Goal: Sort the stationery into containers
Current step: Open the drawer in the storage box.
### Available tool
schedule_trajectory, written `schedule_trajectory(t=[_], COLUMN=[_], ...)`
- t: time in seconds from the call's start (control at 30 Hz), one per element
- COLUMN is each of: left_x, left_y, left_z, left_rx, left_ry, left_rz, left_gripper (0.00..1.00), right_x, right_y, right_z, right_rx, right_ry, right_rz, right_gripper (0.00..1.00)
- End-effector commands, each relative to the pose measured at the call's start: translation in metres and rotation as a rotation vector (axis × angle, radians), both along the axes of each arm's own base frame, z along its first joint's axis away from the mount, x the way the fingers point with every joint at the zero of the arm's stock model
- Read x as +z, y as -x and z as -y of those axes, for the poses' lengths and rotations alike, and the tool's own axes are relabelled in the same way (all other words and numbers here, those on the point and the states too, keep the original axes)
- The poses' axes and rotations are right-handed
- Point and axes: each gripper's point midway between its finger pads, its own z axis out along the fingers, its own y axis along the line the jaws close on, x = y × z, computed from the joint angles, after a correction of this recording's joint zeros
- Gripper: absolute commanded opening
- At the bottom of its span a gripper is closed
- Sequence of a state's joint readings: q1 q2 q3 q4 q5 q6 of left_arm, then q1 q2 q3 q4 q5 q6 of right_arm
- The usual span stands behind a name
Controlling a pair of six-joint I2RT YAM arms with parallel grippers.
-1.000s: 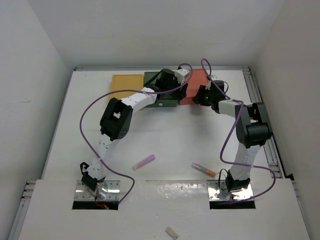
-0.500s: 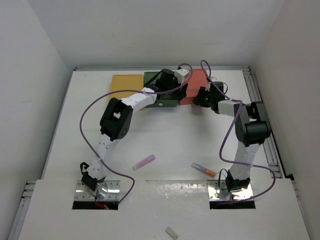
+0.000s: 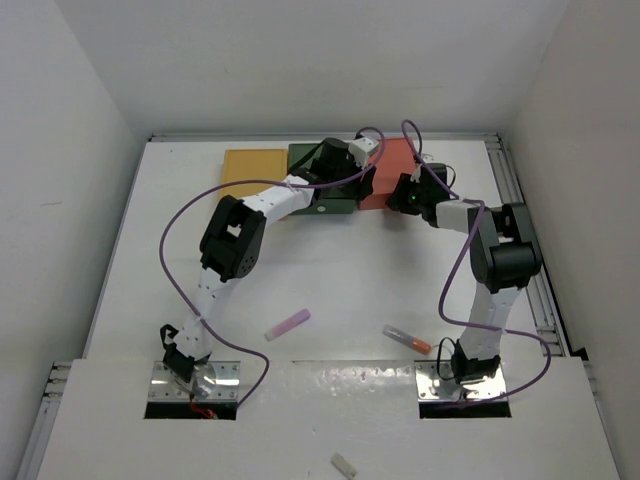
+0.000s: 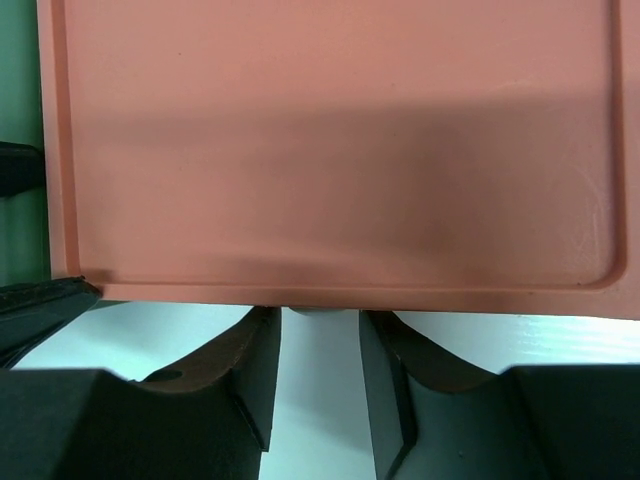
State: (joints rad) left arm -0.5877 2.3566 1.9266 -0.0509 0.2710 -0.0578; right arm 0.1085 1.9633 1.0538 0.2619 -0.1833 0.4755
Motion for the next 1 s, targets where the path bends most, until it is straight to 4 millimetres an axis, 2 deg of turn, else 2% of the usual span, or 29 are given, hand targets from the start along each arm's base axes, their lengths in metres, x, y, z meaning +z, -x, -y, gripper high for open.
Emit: schedule_trajectory(t=[0.0,0.27,0.47,0.7,0.97], left_x=[-0.022,-0.025,-0.024,-0.025,-0.022], left_y=[0.009,0.009,0.009,0.009,0.006], left_z=[-0.002,-0.004,-0.004,-0.007,-0.01], left_rx=[-0.005,-0.004,-0.003,0.005,0.028], left_ry=[-0.023,-0.027,-0.026,-0.032,-0.036], left_rz=[-0.057,-0.061,-0.058,-0.061,-0.055], left_gripper=[0.61,0.61,0.61,0.61,0.61], right_x=[0.033,0.036,0.032,0.022,0.012], right_y=[-0.026,-0.026,-0.014,0.01,0.047], right_z=[-0.005,-0.006,-0.008,-0.006,-0.009], right_rx=[-0.009,-0.007,0.015,0.034,0.058], right_ry=[-0.019,-0.022,-0.014,-0.008,-0.033], right_rz=[0.117,0.129,0.116,0.078,0.007], right_gripper=[0.36,0.13,0.0,0.0,0.0])
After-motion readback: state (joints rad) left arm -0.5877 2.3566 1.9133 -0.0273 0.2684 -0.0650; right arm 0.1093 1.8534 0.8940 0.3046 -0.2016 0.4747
